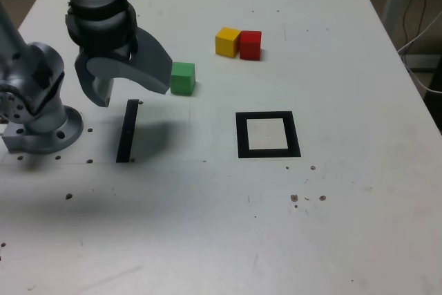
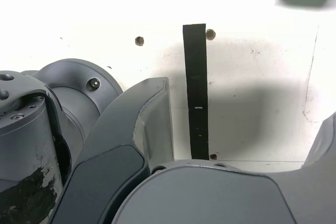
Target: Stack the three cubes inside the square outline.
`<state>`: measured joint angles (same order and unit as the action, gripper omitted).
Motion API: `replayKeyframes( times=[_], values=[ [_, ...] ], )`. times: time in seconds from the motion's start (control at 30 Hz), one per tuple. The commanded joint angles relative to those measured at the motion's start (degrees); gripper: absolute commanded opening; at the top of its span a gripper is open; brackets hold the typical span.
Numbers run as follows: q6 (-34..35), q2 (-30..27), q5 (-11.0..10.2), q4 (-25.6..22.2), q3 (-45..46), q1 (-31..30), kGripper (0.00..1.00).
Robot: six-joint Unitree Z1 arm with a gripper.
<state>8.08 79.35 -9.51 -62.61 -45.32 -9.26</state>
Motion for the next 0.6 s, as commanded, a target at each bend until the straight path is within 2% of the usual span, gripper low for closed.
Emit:
replayKeyframes(
  times=[0.0, 0.2, 0.3, 0.57],
  values=[
    [-0.08, -0.46, -0.07, 0.03, 0.08, -0.05, 1.00],
    [-0.08, -1.11, -0.09, 1.18, -0.11, -0.05, 1.00],
    [-0.08, -1.33, 0.55, 1.62, -0.20, -0.05, 1.00],
    [0.25, 0.21, 5.95, 2.30, -4.86, -0.05, 1.00]
  ],
)
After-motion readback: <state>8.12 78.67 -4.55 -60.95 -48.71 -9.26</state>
